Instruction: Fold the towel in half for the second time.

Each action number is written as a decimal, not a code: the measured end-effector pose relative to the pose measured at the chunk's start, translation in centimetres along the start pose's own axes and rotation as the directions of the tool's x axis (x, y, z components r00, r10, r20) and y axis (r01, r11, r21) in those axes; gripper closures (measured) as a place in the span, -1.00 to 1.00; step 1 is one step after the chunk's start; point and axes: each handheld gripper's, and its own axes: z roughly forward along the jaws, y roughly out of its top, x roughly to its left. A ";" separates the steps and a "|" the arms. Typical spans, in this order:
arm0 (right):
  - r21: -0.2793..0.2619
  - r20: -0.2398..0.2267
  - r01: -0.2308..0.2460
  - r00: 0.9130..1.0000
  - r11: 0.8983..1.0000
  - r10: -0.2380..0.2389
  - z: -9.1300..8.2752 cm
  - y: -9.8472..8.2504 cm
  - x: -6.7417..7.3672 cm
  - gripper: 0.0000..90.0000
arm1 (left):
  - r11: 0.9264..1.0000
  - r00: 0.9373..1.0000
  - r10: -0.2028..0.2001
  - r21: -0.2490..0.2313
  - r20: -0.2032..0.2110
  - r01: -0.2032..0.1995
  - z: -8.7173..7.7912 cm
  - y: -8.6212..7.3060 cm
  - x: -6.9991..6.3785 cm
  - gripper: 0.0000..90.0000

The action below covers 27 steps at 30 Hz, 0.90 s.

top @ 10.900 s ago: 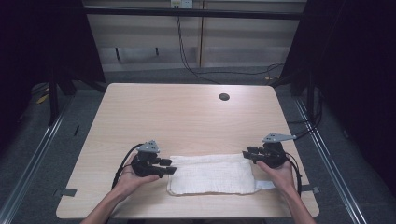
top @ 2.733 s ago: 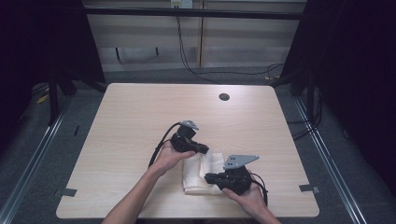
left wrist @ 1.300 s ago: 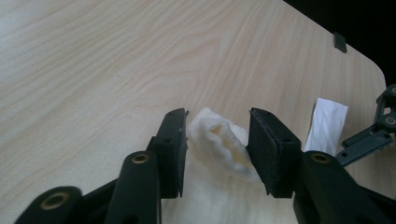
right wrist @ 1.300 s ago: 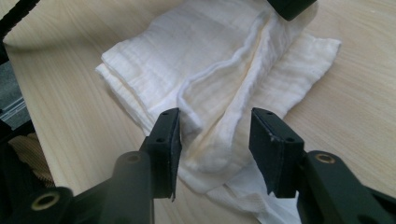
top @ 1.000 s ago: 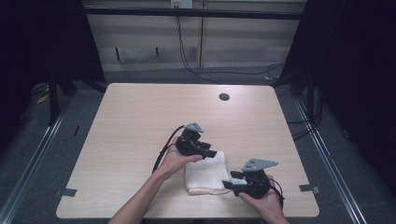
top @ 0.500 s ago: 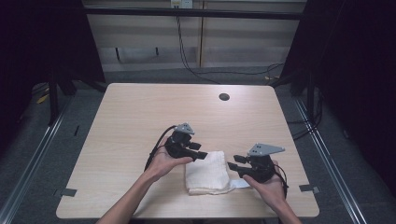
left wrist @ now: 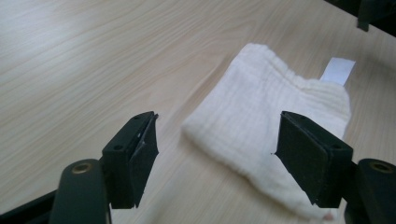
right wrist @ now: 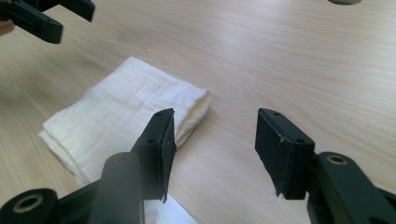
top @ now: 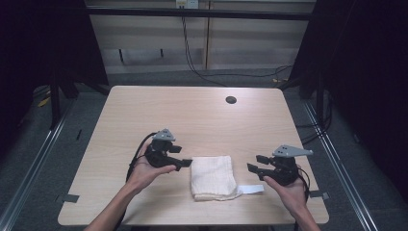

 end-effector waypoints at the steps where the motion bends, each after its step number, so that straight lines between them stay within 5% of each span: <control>1: 0.001 0.004 -0.006 1.000 1.000 0.006 -0.2 -0.2 -0.1 0.06 | 1.000 1.000 -0.002 -0.001 -0.010 0.002 -0.5 -0.3 0.1 -0.36; 10: -0.007 0.029 -0.033 0.999 0.999 0.033 -1.5 -2.1 -1.1 0.01 | 0.999 0.996 -0.021 0.029 -0.083 0.023 -3.1 -3.7 1.3 -0.39; 13: -0.018 0.049 -0.050 0.997 0.999 0.051 -2.2 -2.5 -1.6 -0.01 | 0.999 0.994 -0.032 0.009 -0.104 0.034 -4.2 -4.7 1.2 -0.40; 15: -0.018 0.066 -0.051 0.996 0.999 0.053 -2.5 -2.7 -2.0 -0.04 | 0.999 0.986 -0.034 -0.029 -0.161 0.030 -5.0 -5.4 1.3 -0.36; 21: -0.041 0.092 -0.077 0.992 0.996 0.081 -3.3 -3.4 -3.3 -0.10 | 0.993 0.982 -0.109 -0.058 -0.157 0.101 -6.6 -7.4 1.7 -0.39; 27: -0.041 0.104 -0.072 0.992 0.997 0.076 -3.2 -4.1 -3.5 -0.13 | 0.992 0.977 -0.125 -0.055 -0.170 0.118 -7.7 -10.1 1.0 -0.39</control>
